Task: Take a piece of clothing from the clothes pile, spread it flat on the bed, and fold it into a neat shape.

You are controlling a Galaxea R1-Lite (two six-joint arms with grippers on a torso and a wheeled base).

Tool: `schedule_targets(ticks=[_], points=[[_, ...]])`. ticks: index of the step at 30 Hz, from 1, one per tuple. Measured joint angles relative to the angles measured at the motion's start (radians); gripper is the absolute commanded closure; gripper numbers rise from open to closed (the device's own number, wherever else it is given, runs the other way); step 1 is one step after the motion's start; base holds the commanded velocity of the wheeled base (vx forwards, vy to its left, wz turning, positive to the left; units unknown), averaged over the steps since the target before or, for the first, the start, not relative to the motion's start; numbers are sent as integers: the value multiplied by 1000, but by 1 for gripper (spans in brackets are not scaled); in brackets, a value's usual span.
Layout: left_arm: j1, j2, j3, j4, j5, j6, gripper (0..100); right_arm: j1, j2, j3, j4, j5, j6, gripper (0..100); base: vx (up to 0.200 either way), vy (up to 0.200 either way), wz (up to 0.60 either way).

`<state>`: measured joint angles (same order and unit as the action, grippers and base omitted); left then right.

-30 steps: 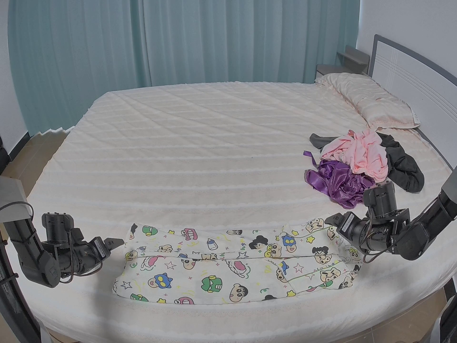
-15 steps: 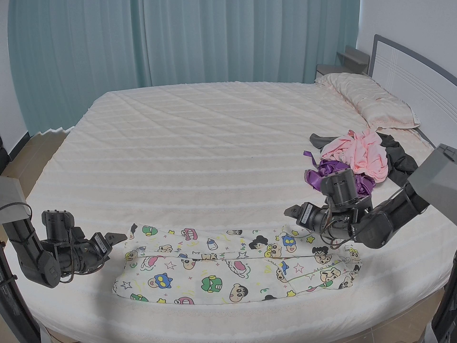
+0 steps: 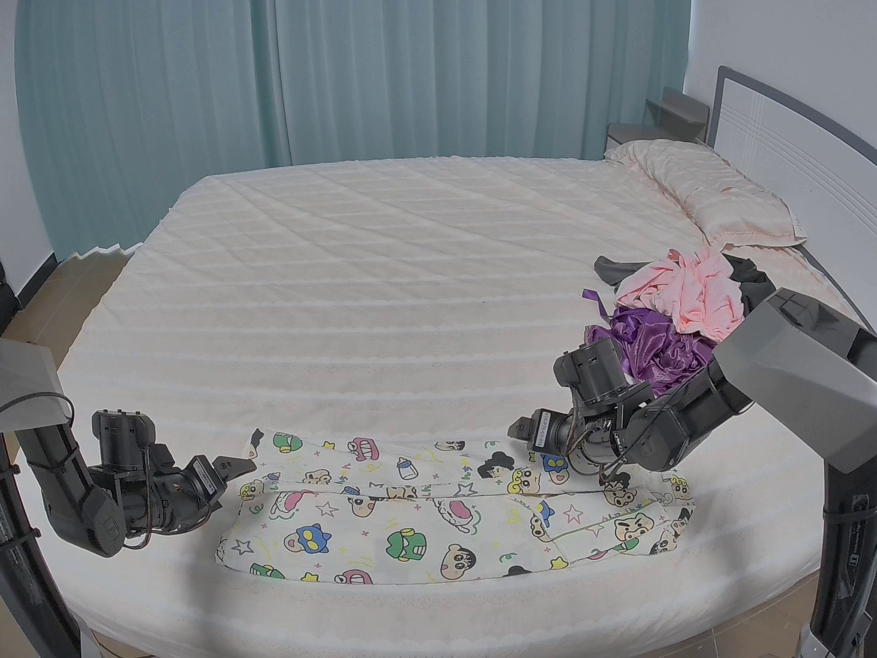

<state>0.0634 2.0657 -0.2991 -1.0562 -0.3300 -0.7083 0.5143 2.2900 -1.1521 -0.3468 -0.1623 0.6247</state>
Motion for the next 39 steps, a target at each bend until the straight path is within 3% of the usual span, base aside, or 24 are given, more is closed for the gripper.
schedule_targets(ticks=[1,2,27,28,39], points=[[0,1,0,0,0,0,0,1,6,-4,2,0,-2,0,0,0,0],[0,1,0,0,0,0,0,1,13,-9,4,-2,-7,100,0,0,0],[-2,4,4,0,0,1,0,44,-6,-24,9,-44,-20,100,0,0,0],[-2,4,4,0,0,2,0,44,-4,-26,9,-46,-19,0,0,0,0],[-1,4,0,-1,16,11,0,40,-16,-16,1,-50,3,0,0,0,0]])
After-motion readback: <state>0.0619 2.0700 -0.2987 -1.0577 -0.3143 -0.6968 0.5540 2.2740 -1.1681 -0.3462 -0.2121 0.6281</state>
